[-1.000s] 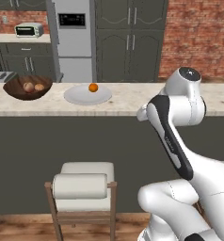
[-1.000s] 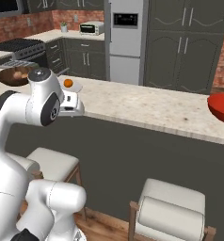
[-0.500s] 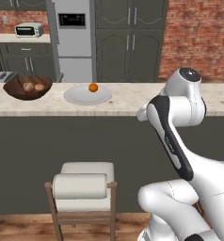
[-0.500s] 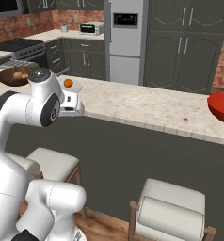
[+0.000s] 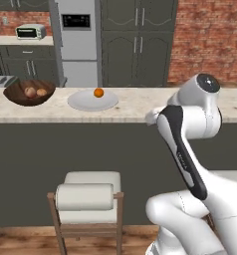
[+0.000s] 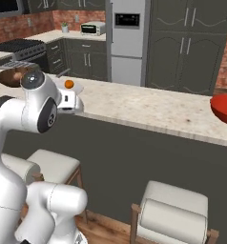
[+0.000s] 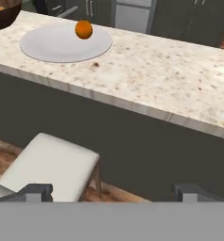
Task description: Take the fruits from the plate on the dining counter and place two fruits in each bowl.
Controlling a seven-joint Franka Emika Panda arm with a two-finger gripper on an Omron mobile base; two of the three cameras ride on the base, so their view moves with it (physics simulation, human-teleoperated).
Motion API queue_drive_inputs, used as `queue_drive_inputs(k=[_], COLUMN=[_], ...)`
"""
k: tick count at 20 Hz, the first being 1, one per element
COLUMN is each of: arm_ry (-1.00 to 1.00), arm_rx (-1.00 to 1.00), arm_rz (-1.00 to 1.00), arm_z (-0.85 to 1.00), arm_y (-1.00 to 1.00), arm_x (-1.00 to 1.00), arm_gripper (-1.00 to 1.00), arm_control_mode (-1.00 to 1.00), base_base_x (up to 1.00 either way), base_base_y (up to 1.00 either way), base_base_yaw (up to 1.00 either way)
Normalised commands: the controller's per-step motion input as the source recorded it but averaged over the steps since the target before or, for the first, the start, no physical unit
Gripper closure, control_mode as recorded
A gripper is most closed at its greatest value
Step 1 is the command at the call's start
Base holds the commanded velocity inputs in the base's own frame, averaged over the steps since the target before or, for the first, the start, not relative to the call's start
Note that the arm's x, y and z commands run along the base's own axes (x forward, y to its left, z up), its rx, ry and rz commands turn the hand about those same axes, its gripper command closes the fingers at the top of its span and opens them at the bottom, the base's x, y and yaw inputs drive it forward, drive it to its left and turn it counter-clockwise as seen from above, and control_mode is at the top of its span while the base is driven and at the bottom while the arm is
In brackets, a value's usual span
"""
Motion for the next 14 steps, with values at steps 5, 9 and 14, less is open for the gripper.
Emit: queue_drive_inputs(k=[5, 9, 14], arm_ry=[-0.46, -0.37, -0.10], arm_rx=[0.00, 0.00, -0.01], arm_rz=[0.00, 0.00, 0.00], arm_z=[0.61, 1.00, 0.99], arm_y=[0.10, 0.47, 0.68], arm_x=[0.02, 0.28, 0.75], arm_gripper=[-1.00, -1.00, -1.00], arm_control_mode=[-1.00, -1.00, -1.00], base_base_x=[0.00, 0.00, 0.00], base_base_y=[0.00, 0.00, 0.00], base_base_yaw=[0.00, 0.00, 0.00])
